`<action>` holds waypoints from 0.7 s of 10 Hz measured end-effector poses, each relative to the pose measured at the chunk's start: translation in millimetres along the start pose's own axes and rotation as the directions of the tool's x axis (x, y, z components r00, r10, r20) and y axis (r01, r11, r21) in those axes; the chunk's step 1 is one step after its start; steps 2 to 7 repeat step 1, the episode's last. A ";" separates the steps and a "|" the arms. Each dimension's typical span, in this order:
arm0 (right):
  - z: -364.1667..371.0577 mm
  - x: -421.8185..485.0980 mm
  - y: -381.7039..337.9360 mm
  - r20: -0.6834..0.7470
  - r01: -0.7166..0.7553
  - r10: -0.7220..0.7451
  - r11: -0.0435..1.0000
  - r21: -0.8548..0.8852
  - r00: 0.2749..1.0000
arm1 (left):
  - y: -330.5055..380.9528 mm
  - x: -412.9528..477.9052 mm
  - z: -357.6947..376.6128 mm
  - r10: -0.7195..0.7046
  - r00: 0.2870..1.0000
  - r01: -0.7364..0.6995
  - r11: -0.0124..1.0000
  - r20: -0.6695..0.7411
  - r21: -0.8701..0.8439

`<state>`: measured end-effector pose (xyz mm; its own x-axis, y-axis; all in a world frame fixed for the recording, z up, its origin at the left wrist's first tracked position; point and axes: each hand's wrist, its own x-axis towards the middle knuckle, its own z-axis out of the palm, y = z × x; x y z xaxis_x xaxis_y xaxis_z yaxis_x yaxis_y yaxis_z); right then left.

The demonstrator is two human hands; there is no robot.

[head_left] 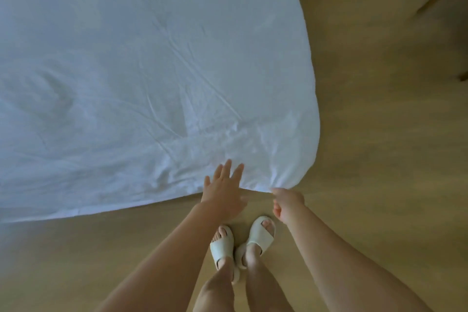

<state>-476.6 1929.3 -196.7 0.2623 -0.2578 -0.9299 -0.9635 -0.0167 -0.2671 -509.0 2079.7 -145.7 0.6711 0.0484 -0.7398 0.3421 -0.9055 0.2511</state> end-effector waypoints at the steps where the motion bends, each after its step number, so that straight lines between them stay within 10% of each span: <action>1: -7.9 -24.8 -13.4 -0.052 0.195 -0.201 0.976 -0.093 0.978 | 5.6 -13.3 -16.6 0.051 0.998 -0.052 0.999 -0.042 -0.010; 7: -7.9 -24.8 -13.4 -0.052 0.195 -0.201 0.976 -0.093 0.978 | 5.6 -13.3 -16.6 0.051 0.998 -0.052 0.999 -0.042 -0.010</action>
